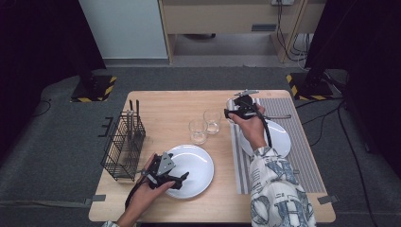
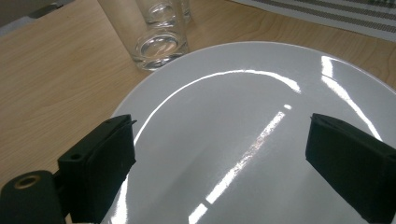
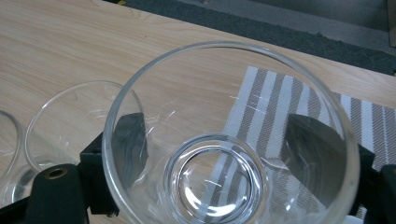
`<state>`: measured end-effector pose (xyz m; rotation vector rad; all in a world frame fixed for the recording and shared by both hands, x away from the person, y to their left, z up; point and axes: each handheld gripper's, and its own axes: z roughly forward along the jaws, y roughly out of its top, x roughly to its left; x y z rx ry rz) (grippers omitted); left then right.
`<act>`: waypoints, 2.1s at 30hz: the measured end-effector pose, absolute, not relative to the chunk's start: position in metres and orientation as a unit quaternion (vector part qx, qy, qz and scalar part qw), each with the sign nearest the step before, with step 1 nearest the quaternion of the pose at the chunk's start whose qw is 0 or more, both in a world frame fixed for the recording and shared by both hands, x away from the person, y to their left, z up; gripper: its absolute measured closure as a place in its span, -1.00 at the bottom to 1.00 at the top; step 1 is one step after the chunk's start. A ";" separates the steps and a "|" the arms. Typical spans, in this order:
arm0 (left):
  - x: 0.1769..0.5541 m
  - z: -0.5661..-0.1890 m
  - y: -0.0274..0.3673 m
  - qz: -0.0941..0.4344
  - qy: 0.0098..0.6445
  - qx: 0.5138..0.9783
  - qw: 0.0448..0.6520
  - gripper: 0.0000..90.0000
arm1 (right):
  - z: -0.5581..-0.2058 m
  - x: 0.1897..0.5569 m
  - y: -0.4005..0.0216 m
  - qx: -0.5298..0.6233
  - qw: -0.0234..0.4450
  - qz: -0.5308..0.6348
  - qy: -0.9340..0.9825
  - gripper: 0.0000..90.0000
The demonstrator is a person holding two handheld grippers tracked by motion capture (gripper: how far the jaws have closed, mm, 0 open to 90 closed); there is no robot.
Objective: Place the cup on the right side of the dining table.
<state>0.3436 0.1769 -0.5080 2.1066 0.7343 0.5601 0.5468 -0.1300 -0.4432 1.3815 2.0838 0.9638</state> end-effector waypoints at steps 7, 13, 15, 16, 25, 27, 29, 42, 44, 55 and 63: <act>0.343 -0.507 0.177 0.226 0.291 0.835 0.408 -0.83 | -0.456 0.553 -0.124 0.507 0.226 0.347 0.756 -0.56; 0.344 -0.508 0.178 0.224 0.291 0.836 0.408 -0.83 | -0.463 0.554 -0.123 0.510 0.227 0.346 0.754 -0.56; 0.344 -0.508 0.177 0.224 0.291 0.836 0.408 -0.83 | -0.465 0.554 -0.123 0.511 0.227 0.347 0.753 -0.56; 0.344 -0.508 0.177 0.224 0.290 0.836 0.408 -0.83 | -0.465 0.554 -0.124 0.512 0.227 0.347 0.752 -0.56; 0.344 -0.507 0.177 0.227 0.289 0.835 0.409 -0.84 | -0.471 0.554 -0.131 0.510 0.225 0.338 0.758 -0.56; 0.345 -0.506 0.179 0.228 0.295 0.832 0.410 -0.84 | -0.474 0.555 -0.133 0.514 0.228 0.332 0.758 -0.56; 0.345 -0.506 0.179 0.228 0.295 0.832 0.410 -0.84 | -0.477 0.556 -0.135 0.517 0.229 0.327 0.757 -0.56; 0.343 -0.506 0.177 0.224 0.292 0.833 0.414 -0.84 | -0.489 0.559 -0.136 0.517 0.220 0.340 0.754 -0.56; 0.343 -0.505 0.177 0.223 0.293 0.832 0.415 -0.84 | -0.491 0.561 -0.136 0.519 0.218 0.339 0.754 -0.56; 0.343 -0.506 0.178 0.222 0.294 0.832 0.415 -0.84 | -0.496 0.567 -0.140 0.530 0.218 0.341 0.745 -0.56; 0.343 -0.506 0.178 0.221 0.294 0.833 0.414 -0.84 | -0.498 0.567 -0.140 0.529 0.216 0.340 0.747 -0.56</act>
